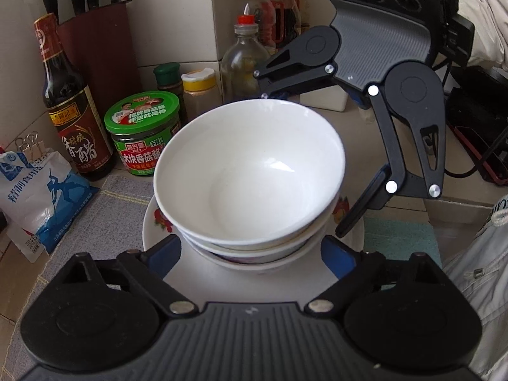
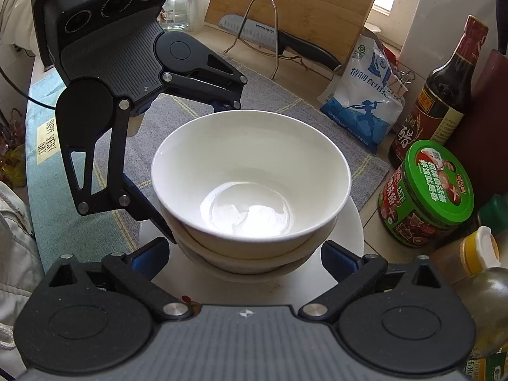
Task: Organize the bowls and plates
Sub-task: 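Lower the bowl stack onto the flowered plates and open both tools, then withdraw both tools from the stacked dishes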
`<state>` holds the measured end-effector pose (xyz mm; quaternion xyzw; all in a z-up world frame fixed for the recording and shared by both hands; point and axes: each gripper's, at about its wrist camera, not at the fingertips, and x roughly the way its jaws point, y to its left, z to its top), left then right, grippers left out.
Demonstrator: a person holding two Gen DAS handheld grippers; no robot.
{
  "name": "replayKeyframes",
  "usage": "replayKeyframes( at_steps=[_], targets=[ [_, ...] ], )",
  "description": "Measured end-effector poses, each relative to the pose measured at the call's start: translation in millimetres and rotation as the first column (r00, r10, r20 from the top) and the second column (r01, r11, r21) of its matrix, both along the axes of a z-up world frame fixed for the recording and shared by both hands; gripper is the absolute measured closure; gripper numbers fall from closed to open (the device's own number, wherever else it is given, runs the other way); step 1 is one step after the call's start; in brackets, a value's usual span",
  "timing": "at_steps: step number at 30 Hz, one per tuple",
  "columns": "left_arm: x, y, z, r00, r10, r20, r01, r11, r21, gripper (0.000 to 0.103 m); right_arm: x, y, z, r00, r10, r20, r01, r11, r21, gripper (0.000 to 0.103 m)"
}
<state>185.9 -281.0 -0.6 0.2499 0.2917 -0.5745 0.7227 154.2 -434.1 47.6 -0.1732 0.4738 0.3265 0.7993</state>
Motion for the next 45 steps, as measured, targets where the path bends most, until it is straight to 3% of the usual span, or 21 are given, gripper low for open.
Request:
replayKeyframes(
  at_steps=[3,7,11,13,15,21,26,31,45],
  targets=[
    [-6,18,9,0.997,0.069,0.019,-0.068,0.996,-0.053,0.006,-9,3,4,0.998,-0.06,0.003,0.06,0.998,-0.015,0.0],
    [-16,47,30,0.989,0.143,0.044,-0.135,0.98,-0.146,0.001,-29,18,19,0.983,-0.169,0.074,0.175,0.98,-0.092,0.0],
    [-28,68,46,0.973,0.222,0.061,-0.207,0.96,-0.187,0.001,-44,33,42,0.927,-0.355,0.121,0.368,0.924,-0.106,0.0],
    [-37,77,50,0.955,0.288,0.078,-0.267,0.94,-0.211,0.001,-51,40,51,0.866,-0.477,0.149,0.493,0.865,-0.093,0.0],
    [-41,79,54,0.929,0.367,0.057,-0.352,0.919,-0.174,0.001,-60,49,58,0.784,-0.599,0.166,0.614,0.786,-0.066,0.0],
    [-52,92,63,0.842,0.538,-0.039,-0.539,0.838,-0.088,0.001,-94,75,69,0.496,-0.857,0.138,0.863,0.505,0.037,0.0],
    [-67,103,74,0.814,0.581,-0.02,-0.581,0.811,-0.063,0.001,-116,100,78,0.369,-0.914,0.166,0.922,0.383,0.06,0.0],
    [-72,117,84,0.806,0.59,-0.047,-0.591,0.803,-0.074,0.001,-127,113,88,0.337,-0.922,0.188,0.931,0.357,0.079,0.0],
    [-75,122,93,0.779,0.626,-0.031,-0.626,0.776,-0.074,0.001,-130,125,97,0.324,-0.923,0.207,0.93,0.351,0.106,0.0]
  ],
)
